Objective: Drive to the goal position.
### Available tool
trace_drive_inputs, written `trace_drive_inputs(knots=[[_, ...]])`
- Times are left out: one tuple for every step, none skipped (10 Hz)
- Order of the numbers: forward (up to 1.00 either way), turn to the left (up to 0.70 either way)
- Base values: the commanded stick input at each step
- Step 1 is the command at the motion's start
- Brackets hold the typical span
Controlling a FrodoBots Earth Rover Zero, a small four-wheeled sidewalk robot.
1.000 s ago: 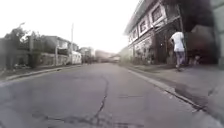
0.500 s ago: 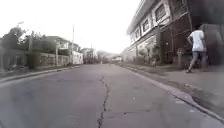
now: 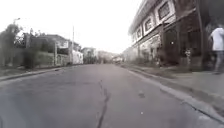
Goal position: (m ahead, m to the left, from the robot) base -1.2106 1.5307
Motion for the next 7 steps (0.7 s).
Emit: trace_drive_inputs(knots=[[1.00,0.00],[1.00,0.00],[1.00,0.00],[1.00,0.00],[1.00,0.00],[1.00,0.00],[1.00,0.00]])
